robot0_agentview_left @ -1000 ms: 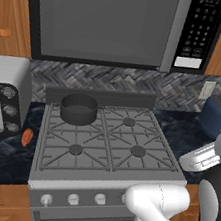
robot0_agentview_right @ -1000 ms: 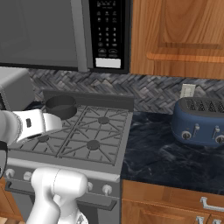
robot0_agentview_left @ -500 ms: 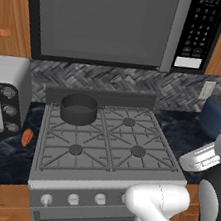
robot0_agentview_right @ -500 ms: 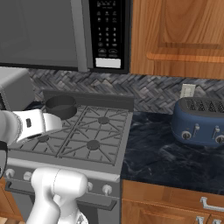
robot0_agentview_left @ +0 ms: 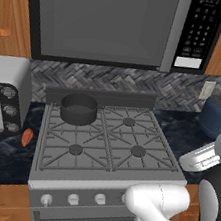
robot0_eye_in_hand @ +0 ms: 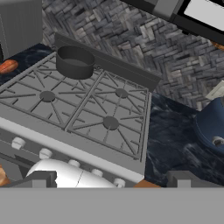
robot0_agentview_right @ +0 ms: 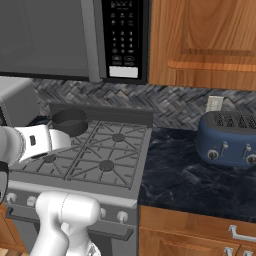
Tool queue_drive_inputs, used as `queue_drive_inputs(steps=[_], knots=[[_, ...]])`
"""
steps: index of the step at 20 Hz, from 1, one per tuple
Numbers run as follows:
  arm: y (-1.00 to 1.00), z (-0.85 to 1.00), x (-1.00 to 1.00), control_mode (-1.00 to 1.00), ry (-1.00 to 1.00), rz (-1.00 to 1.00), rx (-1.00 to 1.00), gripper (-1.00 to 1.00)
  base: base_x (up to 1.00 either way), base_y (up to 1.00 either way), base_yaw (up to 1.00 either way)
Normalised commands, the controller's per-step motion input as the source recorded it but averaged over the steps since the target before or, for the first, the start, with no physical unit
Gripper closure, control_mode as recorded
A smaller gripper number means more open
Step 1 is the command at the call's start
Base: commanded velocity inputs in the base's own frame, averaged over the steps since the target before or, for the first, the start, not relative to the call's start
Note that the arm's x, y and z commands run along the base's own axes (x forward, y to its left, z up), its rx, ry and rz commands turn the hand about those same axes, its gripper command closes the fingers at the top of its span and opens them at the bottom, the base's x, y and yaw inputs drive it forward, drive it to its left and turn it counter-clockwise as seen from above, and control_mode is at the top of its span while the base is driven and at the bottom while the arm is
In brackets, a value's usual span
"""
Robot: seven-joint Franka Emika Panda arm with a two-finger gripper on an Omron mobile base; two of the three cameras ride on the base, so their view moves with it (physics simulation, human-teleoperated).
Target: Turn on the burner for the pot on the stove. Wait thirty seconds for the pot to heat up. Then add the sweet potato to the pot.
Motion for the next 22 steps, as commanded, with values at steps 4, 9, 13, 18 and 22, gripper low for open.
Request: queue_drive_inputs(steps=[4, 9, 13, 18, 22], knots=[[0.00, 0.00, 0.00, -1.00, 0.00, 0.00, 0.00, -1.00, 0.00, 0.00, 0.00], [0.00, 0.00, 0.00, -1.00, 0.00, 0.00, 0.00, -1.00, 0.00, 0.00, 0.00], [0.00, 0.00, 0.00, -1.00, 0.00, 0.00, 0.00, -1.00, 0.00, 0.00, 0.00], [0.00, 0.00, 0.00, -1.00, 0.00, 0.00, 0.00, -1.00, 0.00, 0.00, 0.00], [0.00, 0.00, 0.00, -1.00, 0.00, 0.00, 0.00, -1.00, 0.00, 0.00, 0.00]])
